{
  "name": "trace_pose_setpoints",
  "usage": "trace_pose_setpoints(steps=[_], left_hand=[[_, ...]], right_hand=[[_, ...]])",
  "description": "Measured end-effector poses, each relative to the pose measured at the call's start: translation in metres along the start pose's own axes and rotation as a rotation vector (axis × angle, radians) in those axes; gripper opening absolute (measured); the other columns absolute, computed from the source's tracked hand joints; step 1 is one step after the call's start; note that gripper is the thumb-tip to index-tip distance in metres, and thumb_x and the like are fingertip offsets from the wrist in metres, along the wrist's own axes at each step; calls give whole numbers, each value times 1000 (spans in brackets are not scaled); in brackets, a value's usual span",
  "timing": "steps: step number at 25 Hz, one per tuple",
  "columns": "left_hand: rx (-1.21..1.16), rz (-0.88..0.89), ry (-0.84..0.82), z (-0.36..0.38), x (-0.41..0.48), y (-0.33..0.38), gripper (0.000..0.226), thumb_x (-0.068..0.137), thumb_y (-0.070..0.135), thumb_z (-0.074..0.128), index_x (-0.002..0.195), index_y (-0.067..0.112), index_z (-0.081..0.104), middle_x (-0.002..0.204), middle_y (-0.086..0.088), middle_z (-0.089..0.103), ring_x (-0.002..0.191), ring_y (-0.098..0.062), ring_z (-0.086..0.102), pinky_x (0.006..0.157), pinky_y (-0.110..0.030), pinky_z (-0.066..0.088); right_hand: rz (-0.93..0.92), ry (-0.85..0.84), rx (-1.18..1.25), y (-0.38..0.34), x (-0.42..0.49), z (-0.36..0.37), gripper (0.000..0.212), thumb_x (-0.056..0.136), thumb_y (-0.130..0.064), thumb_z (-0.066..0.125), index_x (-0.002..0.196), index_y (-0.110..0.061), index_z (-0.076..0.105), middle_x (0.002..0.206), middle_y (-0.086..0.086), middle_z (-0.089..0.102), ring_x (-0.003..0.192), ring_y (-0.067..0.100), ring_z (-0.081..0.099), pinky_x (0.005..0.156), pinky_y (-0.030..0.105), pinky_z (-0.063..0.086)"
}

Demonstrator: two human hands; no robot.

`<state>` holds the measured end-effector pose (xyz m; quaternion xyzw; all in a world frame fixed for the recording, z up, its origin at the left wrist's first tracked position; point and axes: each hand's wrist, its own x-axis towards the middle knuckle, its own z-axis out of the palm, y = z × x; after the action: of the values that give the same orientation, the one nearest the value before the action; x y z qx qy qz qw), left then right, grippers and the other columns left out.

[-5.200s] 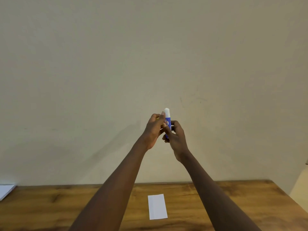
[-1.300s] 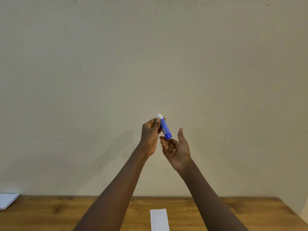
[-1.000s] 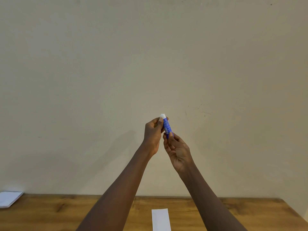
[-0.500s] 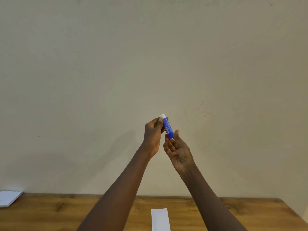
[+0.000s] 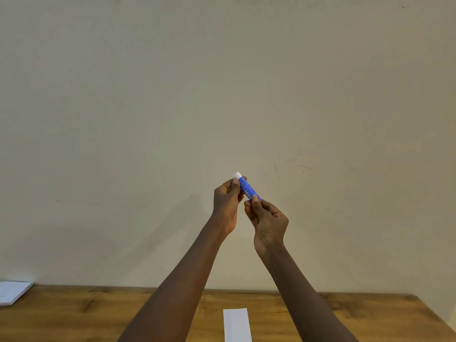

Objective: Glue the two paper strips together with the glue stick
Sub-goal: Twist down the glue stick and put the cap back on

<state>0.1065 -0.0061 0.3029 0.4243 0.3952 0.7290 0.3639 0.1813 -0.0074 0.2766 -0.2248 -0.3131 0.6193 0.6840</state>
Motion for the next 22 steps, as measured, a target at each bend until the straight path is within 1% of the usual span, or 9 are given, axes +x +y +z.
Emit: trace_pose_setpoints(steps=[3,4,6,8,10,12,16,19,22], left_hand=[[-192,-120,-54,0,-1,4,28,96,19,36,101,5,59,93,-6,57,85,-17,54,89,-30,45],[-298,-165,-47,-1,0,6,29,96,20,35,107,6,58,102,-9,57,89,-18,54,92,-30,43],[-445,-206,7,-6,4,9,37,97,19,30,128,5,45,130,-14,50,111,-22,51,104,-33,34],[-489,-198,31,-9,8,13,38,98,14,26,134,6,37,140,-16,43,128,-24,42,108,-35,29],[-428,-159,15,-9,10,17,37,97,9,28,132,6,39,139,-15,42,129,-22,40,102,-33,34],[-252,-87,-29,-11,11,18,34,96,6,31,127,6,45,136,-12,44,121,-18,42,96,-30,36],[89,5,-107,-16,12,18,32,95,4,32,119,7,52,122,-7,50,112,-15,44,96,-28,38],[233,-7,-125,-20,15,17,32,95,4,31,118,5,53,110,-6,53,107,-15,48,98,-29,37],[205,-18,-156,-18,10,9,33,95,6,31,122,4,50,89,-4,55,93,-15,50,92,-26,39]], right_hand=[[71,16,100,-3,-2,-1,3,80,-1,59,83,0,60,80,14,63,58,14,67,60,21,59],[114,20,146,-4,-3,-4,2,81,-2,59,82,-2,60,81,14,63,63,16,67,62,22,59],[181,22,186,-3,-5,-11,2,82,-3,57,81,-3,60,84,15,62,68,18,65,62,23,59],[216,7,164,0,-9,-16,3,81,-1,57,83,-2,59,85,17,62,63,18,67,59,22,59],[227,-4,128,4,-12,-16,7,81,0,58,87,0,60,83,17,63,58,16,68,58,22,59],[221,5,97,5,-12,-15,10,80,1,58,90,1,60,80,17,64,57,16,68,58,22,59],[200,38,100,6,-9,-14,4,79,-1,60,78,-4,61,78,16,65,56,17,68,59,23,59],[182,52,111,5,-9,-13,4,78,1,61,76,-2,60,77,17,65,55,17,69,56,22,59],[160,74,116,5,-9,-10,5,77,2,61,74,-2,60,75,17,64,54,17,68,55,22,58]])
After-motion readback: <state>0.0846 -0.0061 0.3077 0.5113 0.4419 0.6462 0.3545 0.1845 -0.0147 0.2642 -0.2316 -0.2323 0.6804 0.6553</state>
